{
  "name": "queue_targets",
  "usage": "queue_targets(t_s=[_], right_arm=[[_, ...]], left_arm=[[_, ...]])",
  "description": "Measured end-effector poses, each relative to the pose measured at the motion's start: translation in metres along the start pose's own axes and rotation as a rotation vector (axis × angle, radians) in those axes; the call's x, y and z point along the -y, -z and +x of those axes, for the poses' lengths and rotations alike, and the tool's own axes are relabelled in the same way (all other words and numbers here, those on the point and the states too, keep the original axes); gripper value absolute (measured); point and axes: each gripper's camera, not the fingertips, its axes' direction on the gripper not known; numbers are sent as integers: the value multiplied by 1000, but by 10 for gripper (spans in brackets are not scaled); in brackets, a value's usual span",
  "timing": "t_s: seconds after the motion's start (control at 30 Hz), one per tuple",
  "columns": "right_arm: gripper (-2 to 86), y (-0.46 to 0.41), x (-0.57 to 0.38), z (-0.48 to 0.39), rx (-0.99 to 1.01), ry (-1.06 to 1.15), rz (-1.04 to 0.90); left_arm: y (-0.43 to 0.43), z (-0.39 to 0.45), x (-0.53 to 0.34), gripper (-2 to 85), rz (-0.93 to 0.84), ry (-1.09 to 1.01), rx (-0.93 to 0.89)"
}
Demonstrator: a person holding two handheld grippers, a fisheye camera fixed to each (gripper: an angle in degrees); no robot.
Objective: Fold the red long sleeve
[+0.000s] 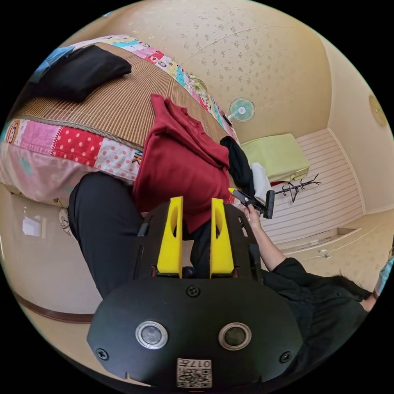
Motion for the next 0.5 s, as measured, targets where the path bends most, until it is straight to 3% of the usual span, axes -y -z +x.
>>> queue_targets(t_s=[0.13,0.2,0.3,0.43,0.5], right_arm=[[99,-1,6,8,2,-86,20],[112,-14,6,7,-30,-108,-41],[120,-39,-3,2,-76,-88,-108],[104,-53,-10,-1,-119,-84,-88],[81,-51,-10,2,-98,-142,-102]], left_arm=[[-29,33,11,112,-22,-88,74],[-51,39,29,138,-45,-128,230],[-84,16,59,153,-97,-92,464],[-154,-27,88,140,-271,-73,555],[-170,-17,94,124,-273,-77,629]])
